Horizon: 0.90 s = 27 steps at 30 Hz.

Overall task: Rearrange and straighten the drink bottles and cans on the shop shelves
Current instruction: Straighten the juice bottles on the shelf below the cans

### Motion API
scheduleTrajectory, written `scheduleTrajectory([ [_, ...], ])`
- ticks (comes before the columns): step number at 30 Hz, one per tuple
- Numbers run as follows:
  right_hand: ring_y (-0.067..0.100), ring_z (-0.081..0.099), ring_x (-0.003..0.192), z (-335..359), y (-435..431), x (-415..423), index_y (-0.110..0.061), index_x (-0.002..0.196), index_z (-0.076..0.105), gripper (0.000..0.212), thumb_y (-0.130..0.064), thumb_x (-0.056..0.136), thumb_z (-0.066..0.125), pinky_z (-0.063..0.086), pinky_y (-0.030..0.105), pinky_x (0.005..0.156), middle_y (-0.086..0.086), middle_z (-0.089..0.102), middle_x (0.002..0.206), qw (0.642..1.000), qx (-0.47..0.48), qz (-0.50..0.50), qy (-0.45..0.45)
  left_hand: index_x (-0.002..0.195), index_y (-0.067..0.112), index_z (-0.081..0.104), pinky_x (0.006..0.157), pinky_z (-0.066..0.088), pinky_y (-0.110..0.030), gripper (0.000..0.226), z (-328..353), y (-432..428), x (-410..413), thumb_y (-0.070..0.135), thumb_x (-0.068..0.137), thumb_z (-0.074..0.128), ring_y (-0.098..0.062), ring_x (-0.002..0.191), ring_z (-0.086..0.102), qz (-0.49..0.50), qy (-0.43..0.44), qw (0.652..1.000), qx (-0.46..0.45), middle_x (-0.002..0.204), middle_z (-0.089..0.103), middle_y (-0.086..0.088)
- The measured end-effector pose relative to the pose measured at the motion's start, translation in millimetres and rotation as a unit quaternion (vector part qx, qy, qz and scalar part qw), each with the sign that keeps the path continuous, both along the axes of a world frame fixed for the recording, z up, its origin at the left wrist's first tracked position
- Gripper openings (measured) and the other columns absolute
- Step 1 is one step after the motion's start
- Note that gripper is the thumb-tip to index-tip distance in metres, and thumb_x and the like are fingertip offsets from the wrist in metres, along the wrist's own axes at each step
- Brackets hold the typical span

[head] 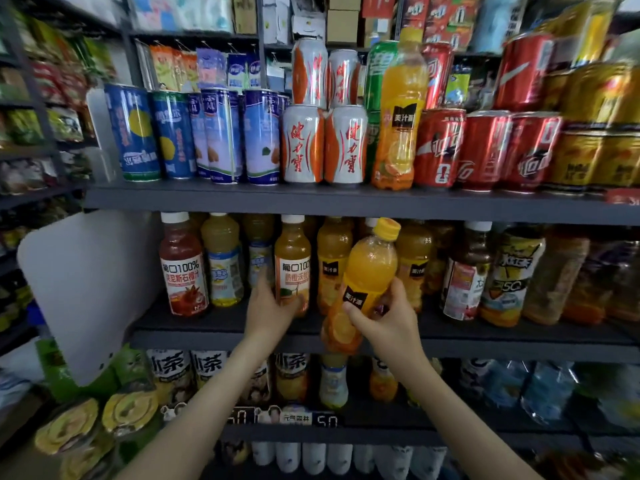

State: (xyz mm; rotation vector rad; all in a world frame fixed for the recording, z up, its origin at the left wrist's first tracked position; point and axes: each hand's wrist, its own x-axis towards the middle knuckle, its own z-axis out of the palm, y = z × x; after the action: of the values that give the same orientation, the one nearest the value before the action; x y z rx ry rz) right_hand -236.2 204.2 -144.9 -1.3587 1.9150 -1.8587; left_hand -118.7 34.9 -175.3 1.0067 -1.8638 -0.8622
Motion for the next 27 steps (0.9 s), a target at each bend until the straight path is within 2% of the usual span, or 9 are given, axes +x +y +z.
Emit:
scheduleTrajectory([
  [4,-0.001,0.058,0.103,-15,-14,9,-0.028,0.125,0.034,0.069,-0.018,0.075,0.081,0.050,0.012,0.085,-0.015,0.057,0.111,0.999,-0.022,-0.022,-0.014,0.137,0.011,0.036,0.094,0.041,-0.027,0.075,11,-18,-13,0.022,0.076,0.078,-0.007,0.115,0.047,-0.044,0.010,0.999,0.020,0.124,0.047,0.009],
  [6,0.002,0.057,0.101,-17,-22,14,-0.029,0.124,0.032,0.071,-0.018,0.075,0.081,0.048,0.013,0.085,-0.015,0.054,0.109,0.999,-0.022,-0.039,-0.009,0.130,0.013,0.044,0.089,0.048,-0.029,0.078,14,-27,-19,0.037,0.066,0.082,-0.013,0.114,0.055,-0.046,0.000,0.999,0.025,0.123,0.056,0.005],
  [8,0.008,0.055,0.108,-17,-30,16,-0.025,0.125,0.035,0.069,-0.018,0.074,0.082,0.048,0.024,0.093,-0.010,0.054,0.113,0.998,-0.025,-0.053,-0.003,0.126,0.012,0.045,0.086,0.052,-0.032,0.082,10,-35,-23,0.044,0.061,0.082,-0.020,0.113,0.059,-0.043,-0.008,0.999,0.025,0.120,0.060,-0.003],
  [11,0.014,0.056,0.114,-17,-44,19,-0.014,0.132,0.039,0.072,-0.022,0.074,0.081,0.049,0.036,0.099,-0.001,0.057,0.121,0.997,-0.024,-0.071,0.002,0.123,0.010,0.044,0.078,0.047,-0.023,0.066,13,-24,-14,0.027,0.071,0.082,-0.020,0.107,0.059,-0.043,-0.004,0.999,0.012,0.117,0.060,-0.005],
  [14,0.016,0.056,0.116,-19,-55,21,-0.016,0.136,0.039,0.074,-0.024,0.075,0.081,0.049,0.042,0.099,0.001,0.057,0.124,0.996,-0.008,-0.083,0.013,0.113,0.018,0.047,0.068,0.042,-0.014,0.048,12,-13,8,0.023,0.077,0.077,-0.013,0.096,0.059,-0.064,0.017,0.998,0.003,0.101,0.059,0.005],
  [18,0.014,0.051,0.121,-27,-69,30,-0.019,0.141,0.035,0.078,-0.023,0.077,0.079,0.046,0.039,0.103,0.000,0.052,0.130,0.997,0.011,-0.079,0.012,0.116,0.019,0.047,0.076,0.043,-0.025,0.050,9,-8,48,0.022,0.076,0.078,-0.014,0.094,0.057,-0.062,0.035,0.997,0.023,0.102,0.058,0.004],
  [23,0.013,0.053,0.115,-24,-92,44,-0.018,0.137,0.038,0.068,-0.021,0.081,0.076,0.046,0.030,0.099,-0.005,0.055,0.120,0.996,0.021,-0.084,0.024,0.117,0.022,0.050,0.071,0.042,-0.011,0.052,14,-10,94,0.019,0.075,0.080,-0.004,0.090,0.057,-0.071,0.060,0.995,0.018,0.100,0.061,0.011],
  [25,0.018,0.055,0.116,-23,-105,50,-0.014,0.139,0.036,0.068,-0.020,0.083,0.074,0.045,0.030,0.098,0.001,0.058,0.121,0.995,0.027,-0.097,0.028,0.118,0.023,0.051,0.073,0.043,-0.012,0.052,18,-11,106,0.019,0.075,0.080,-0.002,0.091,0.057,-0.077,0.072,0.994,0.029,0.102,0.062,0.012],
  [27,0.022,0.051,0.122,-23,-117,55,-0.007,0.143,0.031,0.070,-0.016,0.086,0.070,0.038,0.020,0.098,0.009,0.055,0.130,0.992,0.029,-0.114,0.041,0.117,0.025,0.051,0.074,0.044,-0.013,0.051,20,-12,116,0.018,0.075,0.079,0.004,0.090,0.056,-0.078,0.082,0.993,0.043,0.099,0.061,0.017],
])
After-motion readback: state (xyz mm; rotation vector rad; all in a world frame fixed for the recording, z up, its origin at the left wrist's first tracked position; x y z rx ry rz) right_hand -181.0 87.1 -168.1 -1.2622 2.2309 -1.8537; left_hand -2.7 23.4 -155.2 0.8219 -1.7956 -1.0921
